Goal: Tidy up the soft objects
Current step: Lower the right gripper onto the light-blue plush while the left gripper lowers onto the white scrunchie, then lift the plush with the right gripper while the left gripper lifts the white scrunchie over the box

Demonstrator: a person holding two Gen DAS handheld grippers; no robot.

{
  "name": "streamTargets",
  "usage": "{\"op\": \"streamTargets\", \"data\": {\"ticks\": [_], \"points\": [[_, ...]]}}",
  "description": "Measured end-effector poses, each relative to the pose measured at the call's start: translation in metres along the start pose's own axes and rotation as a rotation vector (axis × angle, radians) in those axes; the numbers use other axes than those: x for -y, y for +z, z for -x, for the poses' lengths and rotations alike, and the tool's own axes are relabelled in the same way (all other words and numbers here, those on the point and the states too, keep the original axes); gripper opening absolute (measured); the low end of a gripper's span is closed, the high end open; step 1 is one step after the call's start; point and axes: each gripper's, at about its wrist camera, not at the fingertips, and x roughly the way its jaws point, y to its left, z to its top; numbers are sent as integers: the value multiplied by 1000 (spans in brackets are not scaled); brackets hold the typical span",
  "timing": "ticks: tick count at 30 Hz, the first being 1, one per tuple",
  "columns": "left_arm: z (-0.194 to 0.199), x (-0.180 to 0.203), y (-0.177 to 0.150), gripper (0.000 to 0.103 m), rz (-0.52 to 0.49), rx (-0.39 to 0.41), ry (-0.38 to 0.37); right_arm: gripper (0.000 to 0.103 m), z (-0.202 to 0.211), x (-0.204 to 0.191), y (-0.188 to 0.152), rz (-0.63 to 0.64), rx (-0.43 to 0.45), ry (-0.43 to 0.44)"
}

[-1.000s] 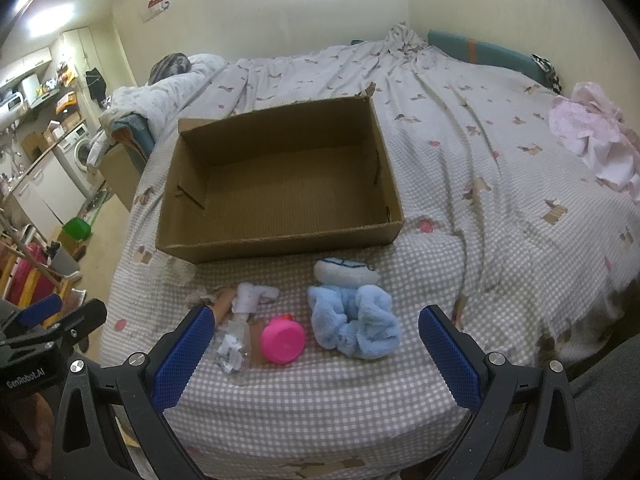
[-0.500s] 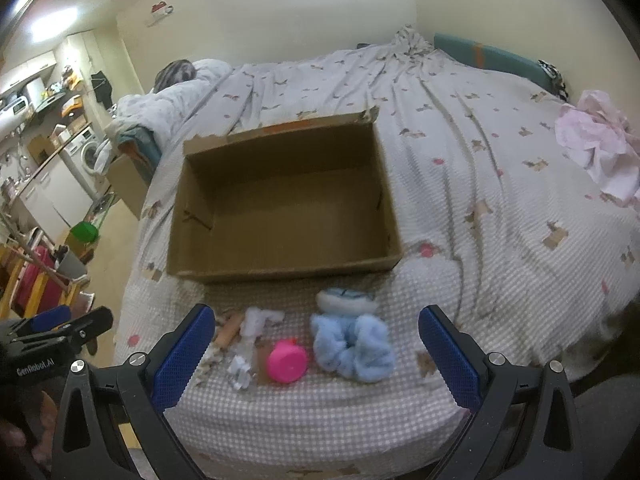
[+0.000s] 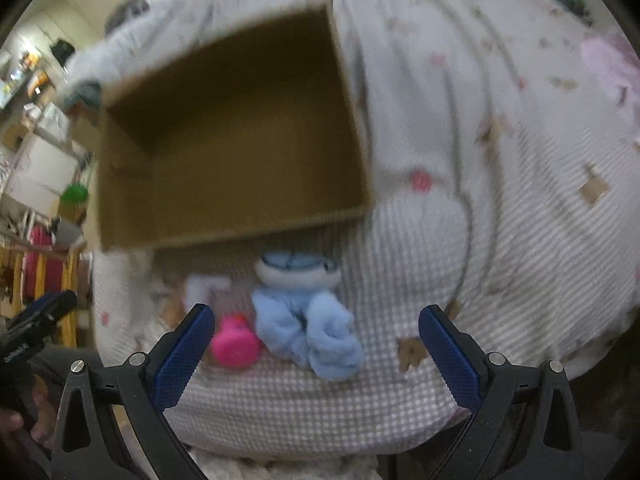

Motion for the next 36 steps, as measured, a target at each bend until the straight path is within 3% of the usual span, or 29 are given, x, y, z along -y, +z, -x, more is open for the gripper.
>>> {"op": "streamTargets", "data": {"ticks": [9, 13, 14, 15, 18, 19, 22, 30, 32, 36], "points": [[-28, -9, -8, 103, 44, -70, 7, 103, -68, -35, -12, 159, -84, -98], [-45, -6, -13, 103, 39, -144, -22, 103, -77, -47, -14, 212, -58, -132], [-51, -3, -16, 102, 38, -175, -45, 100, -79, -48, -13, 214, -55, -145], [-56, -1, -18, 101, 37, -191, -61, 84, -82, -47, -13, 210, -54, -154], [-69, 7, -22, 90, 23, -238, -90, 67, -94, -40, -13, 170, -96, -132], [-74, 10, -24, 87, 14, -257, -93, 55, -96, -40, -14, 172, -93, -133], [-86, 14, -26, 80, 10, -290, -108, 37, -92, -36, -11, 174, -76, -110], [-113, 28, -31, 60, -12, -356, -149, 30, -58, -19, 3, 125, -31, -53], [-122, 28, -31, 37, -4, -365, -152, 30, -50, -14, 6, 117, -30, -43], [-124, 34, -39, 18, -35, -359, -128, 30, -39, -13, 13, 112, -26, -34]]}}
